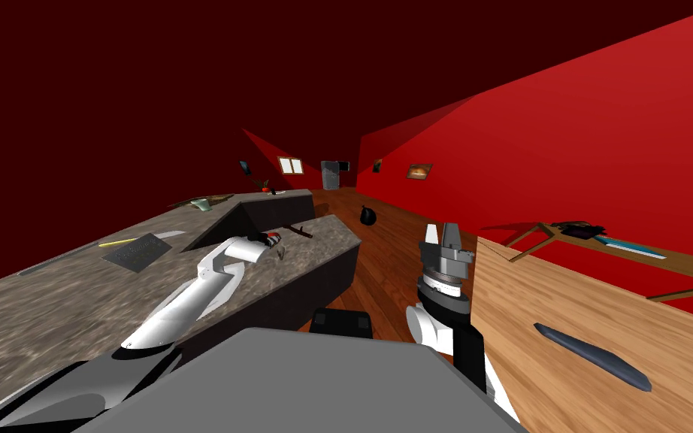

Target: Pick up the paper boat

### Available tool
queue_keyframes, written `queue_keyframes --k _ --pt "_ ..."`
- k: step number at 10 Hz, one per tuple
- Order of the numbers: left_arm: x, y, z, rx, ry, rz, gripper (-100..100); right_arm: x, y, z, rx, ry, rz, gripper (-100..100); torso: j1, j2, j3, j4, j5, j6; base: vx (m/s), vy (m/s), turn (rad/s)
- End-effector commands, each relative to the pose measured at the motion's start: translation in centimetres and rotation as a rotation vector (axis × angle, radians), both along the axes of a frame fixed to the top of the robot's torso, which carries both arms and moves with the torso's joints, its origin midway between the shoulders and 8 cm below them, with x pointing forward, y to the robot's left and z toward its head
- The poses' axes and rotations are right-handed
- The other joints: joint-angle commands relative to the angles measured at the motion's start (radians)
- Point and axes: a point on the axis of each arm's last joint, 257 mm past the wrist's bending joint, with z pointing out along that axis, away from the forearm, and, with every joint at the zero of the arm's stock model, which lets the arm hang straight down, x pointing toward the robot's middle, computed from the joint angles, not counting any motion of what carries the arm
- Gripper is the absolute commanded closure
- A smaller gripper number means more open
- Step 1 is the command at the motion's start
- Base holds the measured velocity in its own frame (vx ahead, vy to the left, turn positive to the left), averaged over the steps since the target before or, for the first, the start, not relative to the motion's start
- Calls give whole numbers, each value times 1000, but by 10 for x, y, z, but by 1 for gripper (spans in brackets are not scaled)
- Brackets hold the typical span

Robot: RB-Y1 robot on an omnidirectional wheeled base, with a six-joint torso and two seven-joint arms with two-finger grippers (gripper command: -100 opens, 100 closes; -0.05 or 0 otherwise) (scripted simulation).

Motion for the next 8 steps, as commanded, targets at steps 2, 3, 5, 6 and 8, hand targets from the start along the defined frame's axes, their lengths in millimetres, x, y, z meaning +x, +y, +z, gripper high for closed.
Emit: queue_keyframes --k 2,3,5,6,8 --pt "-25 -2 -39 -49 107 52 -100 0 0 0 0 0 0 0 0 0 0 0 0 -1 40 -51 58" --pt "-32 -2 -50 -65 131 68 -100 0 0 0 0 0 0 0 0 0 0 0 0 0 49 -67 18" --pt "-32 -3 -43 -56 117 60 0 0 0 0 0 0 0 0 1 1 0 0 0 0 12 -19 4" --pt "-9 -24 -48 -96 95 17 -100 0 0 0 0 0 0 0 3 2 1 0 0 0 -58 17 -18" --pt "-2 -27 -56 -96 118 14 -100 0 0 0 0 0 0 0 5 6 4 1 1 0 -61 15 -13"
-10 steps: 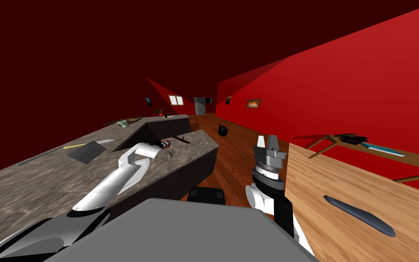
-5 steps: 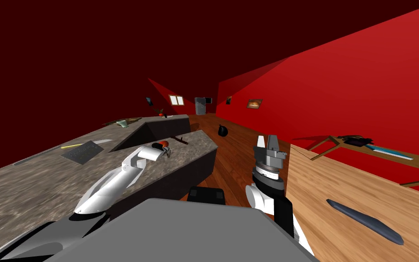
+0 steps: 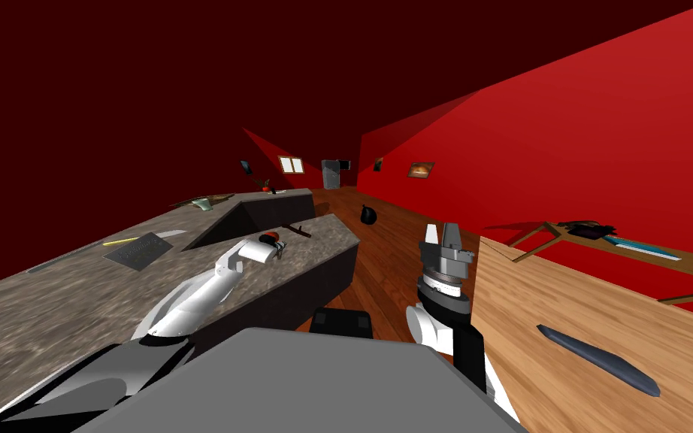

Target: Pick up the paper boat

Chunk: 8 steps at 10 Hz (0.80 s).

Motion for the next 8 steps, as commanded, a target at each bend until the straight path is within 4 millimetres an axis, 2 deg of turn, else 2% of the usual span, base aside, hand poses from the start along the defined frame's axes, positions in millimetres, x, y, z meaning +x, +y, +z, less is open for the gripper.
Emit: queue_keyframes --k 1,2,4,5,6,8 --pt "-1 4 -10 -2 23 14 -100 0 0 0 0 0 0 0 0 0 0 0 0 0 -14 -1 4" --pt "21 -18 -8 -40 -13 -27 -100 0 0 0 0 0 0 0 0 -1 -1 0 0 0 -60 17 -18" --pt "28 -22 -15 -34 10 -34 -100 0 0 0 0 0 0 0 0 1 1 0 0 0 -59 12 -12" --pt "21 -13 -26 -34 38 -10 -100 0 0 0 0 0 0 0 0 0 0 0 0 0 0 0 0" --pt "46 -36 -21 -68 -3 -52 -100 0 0 0 0 0 0 0 0 -2 -1 0 0 0 -54 4 -18" --pt "51 -39 -26 -58 17 -60 -100 0 0 0 0 0 0 0 0 1 0 0 0 1 -54 15 -7"
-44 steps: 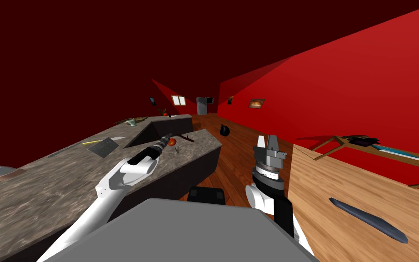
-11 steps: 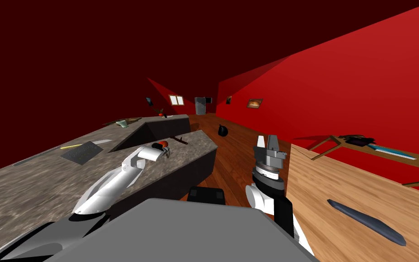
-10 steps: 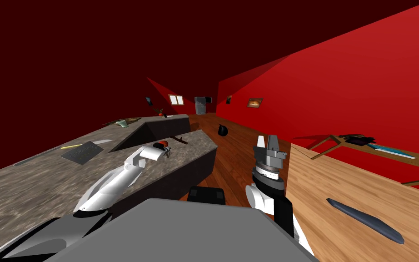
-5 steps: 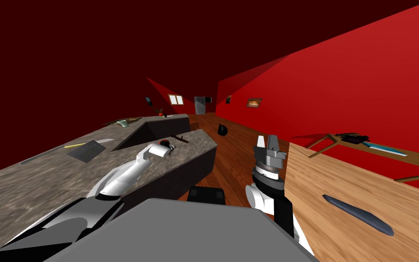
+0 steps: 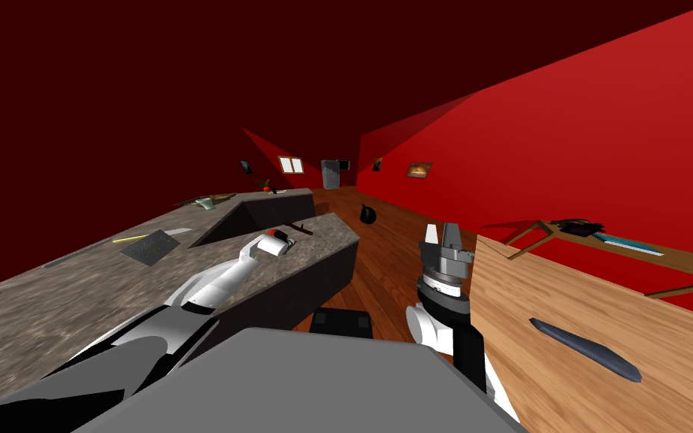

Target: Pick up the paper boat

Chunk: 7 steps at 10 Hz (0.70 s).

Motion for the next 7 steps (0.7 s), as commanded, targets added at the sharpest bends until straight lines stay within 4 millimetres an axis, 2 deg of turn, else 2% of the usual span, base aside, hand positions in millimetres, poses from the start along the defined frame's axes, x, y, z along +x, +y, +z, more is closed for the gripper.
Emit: queue_keyframes --k 1,2,3,4,6,7 --pt "-5 8 -12 4 29 20 -100 0 0 0 0 0 0 0 0 0 0 0 0 0 -12 4 -6" --pt "-8 12 -17 5 41 30 -100 0 0 0 0 0 0 0 0 -1 -1 0 0 0 0 0 0" --pt "13 -8 -13 -26 6 -2 -100 0 0 0 0 0 0 0 -1 -3 -1 -1 0 0 -61 17 -4" --pt "19 -12 -13 -14 16 -14 -100 0 0 0 0 0 0 0 0 0 -1 -1 1 1 -82 23 -17" --pt "10 3 -27 -7 53 20 -100 0 0 0 0 0 0 0 0 -3 -2 -2 2 2 -20 2 -19" --pt "30 -17 -21 -35 15 -12 -100 0 0 0 0 0 0 0 0 -4 -4 -4 3 0 -56 10 13"
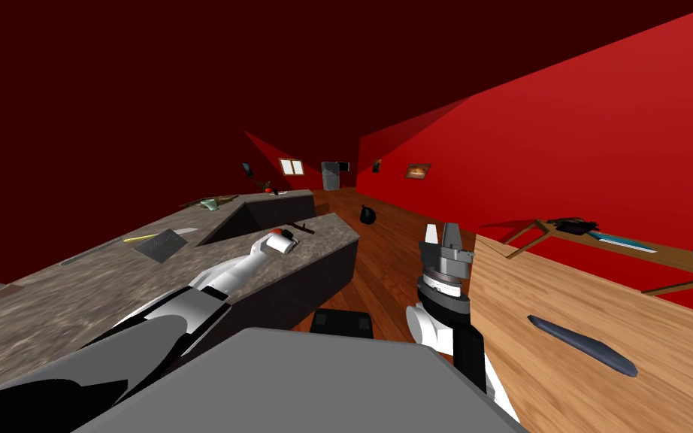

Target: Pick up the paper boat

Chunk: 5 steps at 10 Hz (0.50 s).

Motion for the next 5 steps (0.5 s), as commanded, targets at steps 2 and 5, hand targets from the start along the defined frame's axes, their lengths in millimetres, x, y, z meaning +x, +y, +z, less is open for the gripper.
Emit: queue_keyframes --k 2,5 --pt "12 -4 -1 3 5 -10 -100 0 0 0 0 0 0 0 0 0 0 0 0 0 -52 11 -17" --pt "24 -8 -4 -13 -5 -8 -100 0 0 0 0 0 0 0 2 -4 -3 -3 1 -3 -26 5 -3"
